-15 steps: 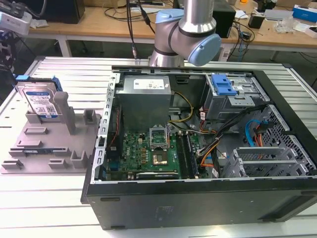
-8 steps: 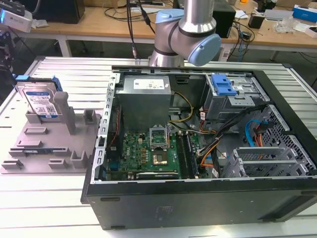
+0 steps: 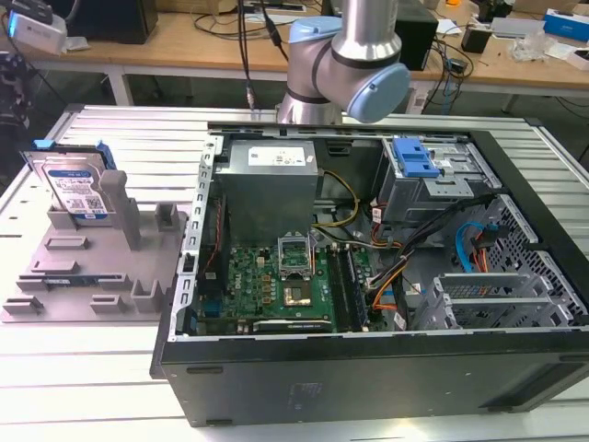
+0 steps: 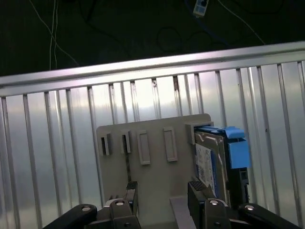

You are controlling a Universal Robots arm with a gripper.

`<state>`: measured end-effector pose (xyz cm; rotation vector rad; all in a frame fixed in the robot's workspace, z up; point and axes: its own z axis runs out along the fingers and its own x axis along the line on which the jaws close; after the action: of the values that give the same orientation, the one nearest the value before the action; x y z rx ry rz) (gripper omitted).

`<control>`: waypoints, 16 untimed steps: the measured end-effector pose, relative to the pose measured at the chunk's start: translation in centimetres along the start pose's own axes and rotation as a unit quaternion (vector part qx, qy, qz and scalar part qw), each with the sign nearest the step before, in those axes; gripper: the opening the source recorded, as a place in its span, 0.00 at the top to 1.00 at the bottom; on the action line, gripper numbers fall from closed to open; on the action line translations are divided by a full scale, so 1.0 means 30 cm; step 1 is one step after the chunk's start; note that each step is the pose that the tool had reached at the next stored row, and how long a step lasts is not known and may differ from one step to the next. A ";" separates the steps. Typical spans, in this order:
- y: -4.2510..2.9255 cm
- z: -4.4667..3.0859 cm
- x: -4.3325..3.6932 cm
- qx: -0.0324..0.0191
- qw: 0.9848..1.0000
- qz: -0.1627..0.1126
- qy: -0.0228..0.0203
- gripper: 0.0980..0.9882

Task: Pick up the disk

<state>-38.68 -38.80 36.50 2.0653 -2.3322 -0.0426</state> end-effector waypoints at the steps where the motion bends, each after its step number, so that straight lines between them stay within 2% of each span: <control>1: 0.002 0.000 -0.015 0.000 1.000 0.000 0.000 0.50; 3: 0.006 0.000 -0.046 0.000 1.000 0.000 0.000 0.50; 5: 0.013 0.000 -0.105 0.000 1.000 -0.001 0.000 0.50; 8: 0.020 0.001 -0.165 0.000 1.000 -0.001 0.001 0.50; 10: 0.026 0.001 -0.211 0.006 1.000 -0.002 0.004 0.50; 13: 0.031 0.001 -0.229 0.009 1.000 -0.007 0.005 0.50; 16: 0.039 0.002 -0.228 0.009 1.000 -0.017 0.007 0.50</control>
<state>-39.00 -31.87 36.46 2.1076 -2.2977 -0.0072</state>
